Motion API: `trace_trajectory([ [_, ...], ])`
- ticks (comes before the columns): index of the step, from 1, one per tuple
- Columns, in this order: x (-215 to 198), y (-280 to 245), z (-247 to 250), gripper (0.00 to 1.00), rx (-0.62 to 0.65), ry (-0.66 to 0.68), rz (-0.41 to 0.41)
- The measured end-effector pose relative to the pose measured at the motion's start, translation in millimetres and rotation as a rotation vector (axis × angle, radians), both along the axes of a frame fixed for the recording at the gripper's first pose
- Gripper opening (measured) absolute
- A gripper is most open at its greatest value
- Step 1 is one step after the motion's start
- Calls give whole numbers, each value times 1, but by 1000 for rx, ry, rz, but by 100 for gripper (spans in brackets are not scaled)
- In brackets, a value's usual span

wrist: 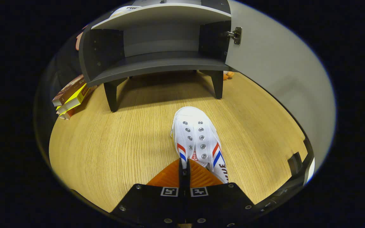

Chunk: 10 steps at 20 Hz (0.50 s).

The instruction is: Open the shoe cabinet door, grab the shoes and put them into the shoe cabinet, then close the shoe cabinet door.

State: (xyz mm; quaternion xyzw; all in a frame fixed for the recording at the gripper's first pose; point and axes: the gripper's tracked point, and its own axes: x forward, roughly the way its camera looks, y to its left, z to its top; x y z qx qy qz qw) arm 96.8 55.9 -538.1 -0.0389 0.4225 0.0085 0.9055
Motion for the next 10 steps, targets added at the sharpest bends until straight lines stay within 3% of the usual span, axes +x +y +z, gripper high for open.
trace_trajectory([
  [10,9,12,135,0,32,-136,74],
])
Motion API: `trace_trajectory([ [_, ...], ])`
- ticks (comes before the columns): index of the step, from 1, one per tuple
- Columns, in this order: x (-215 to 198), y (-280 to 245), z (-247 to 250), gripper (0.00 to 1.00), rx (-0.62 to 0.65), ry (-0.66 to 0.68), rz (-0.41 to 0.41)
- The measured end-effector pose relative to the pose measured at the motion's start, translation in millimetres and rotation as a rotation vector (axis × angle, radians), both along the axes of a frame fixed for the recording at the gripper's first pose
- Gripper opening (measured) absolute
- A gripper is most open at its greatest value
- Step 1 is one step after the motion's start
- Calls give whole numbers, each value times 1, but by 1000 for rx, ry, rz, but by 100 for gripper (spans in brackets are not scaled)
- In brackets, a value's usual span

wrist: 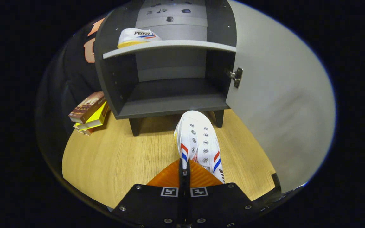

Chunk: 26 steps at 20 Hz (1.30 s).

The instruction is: Open the shoe cabinet door, grab the shoes and put them into the shoe cabinet, then close the shoe cabinet door.

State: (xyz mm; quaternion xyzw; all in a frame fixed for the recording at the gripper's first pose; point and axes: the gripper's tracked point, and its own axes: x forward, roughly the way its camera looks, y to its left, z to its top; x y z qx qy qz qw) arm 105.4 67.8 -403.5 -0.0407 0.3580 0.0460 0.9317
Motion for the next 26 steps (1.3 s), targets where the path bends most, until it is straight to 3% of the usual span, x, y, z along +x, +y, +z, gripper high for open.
trace_trajectory([
  [7,0,-2,125,0,-22,-104,20],
  [14,27,-3,232,0,-38,-224,38],
  [20,72,19,285,0,-63,-294,68],
  [26,167,47,297,0,-52,-283,68],
])
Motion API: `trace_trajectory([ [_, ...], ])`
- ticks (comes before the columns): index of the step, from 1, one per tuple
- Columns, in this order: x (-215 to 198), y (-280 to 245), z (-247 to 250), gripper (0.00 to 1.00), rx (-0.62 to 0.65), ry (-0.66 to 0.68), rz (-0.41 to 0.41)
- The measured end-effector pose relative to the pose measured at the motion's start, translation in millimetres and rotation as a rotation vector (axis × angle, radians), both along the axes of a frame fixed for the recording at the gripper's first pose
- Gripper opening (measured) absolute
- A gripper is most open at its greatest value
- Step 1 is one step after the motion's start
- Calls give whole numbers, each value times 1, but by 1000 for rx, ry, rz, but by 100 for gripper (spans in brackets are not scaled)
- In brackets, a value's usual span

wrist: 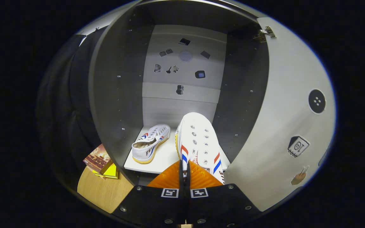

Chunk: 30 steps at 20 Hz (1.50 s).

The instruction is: Open the shoe cabinet door, grab the shoes and put them into the shoe cabinet, then close the shoe cabinet door.

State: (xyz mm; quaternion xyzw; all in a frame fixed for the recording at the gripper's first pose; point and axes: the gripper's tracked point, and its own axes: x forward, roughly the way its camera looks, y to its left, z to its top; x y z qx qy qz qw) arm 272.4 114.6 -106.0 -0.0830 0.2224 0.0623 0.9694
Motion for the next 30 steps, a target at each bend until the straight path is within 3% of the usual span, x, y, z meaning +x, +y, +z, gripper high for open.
trace_trajectory([
  [8,126,3,-59,0,28,23,-89],
  [15,148,30,-96,1,59,67,-43],
  [17,151,24,-96,6,25,45,-48],
  [21,143,24,-65,20,73,-36,-44],
  [25,104,20,-28,21,80,-92,-4],
  [30,30,2,25,49,146,-144,-12],
])
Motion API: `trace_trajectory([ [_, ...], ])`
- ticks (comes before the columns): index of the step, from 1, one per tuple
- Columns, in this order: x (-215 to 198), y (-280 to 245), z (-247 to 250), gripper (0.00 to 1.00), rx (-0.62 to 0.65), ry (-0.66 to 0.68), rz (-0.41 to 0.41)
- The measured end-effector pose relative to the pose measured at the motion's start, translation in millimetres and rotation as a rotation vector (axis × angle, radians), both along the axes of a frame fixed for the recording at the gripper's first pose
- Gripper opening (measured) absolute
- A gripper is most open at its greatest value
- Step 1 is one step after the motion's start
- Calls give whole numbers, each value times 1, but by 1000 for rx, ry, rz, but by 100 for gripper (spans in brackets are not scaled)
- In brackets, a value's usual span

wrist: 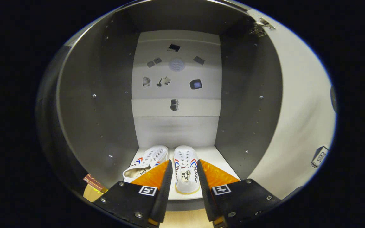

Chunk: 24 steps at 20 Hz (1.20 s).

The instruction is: Open the shoe cabinet door, grab the shoes and put them into the shoe cabinet, then close the shoe cabinet door.

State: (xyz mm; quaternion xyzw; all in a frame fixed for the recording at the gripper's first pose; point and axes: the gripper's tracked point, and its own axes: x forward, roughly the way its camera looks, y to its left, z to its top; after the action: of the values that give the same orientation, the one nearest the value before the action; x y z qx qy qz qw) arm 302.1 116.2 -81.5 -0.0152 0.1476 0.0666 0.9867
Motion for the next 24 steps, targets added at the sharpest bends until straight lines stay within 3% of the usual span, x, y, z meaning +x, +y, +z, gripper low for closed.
trace_trajectory([
  [3,-50,-12,28,67,28,-8,14],
  [6,-101,-30,49,91,15,-5,8],
  [10,-166,-57,80,93,21,-20,-2],
  [15,-243,-118,107,93,-6,-49,-89],
  [24,-330,-251,143,93,-40,-110,-330],
])
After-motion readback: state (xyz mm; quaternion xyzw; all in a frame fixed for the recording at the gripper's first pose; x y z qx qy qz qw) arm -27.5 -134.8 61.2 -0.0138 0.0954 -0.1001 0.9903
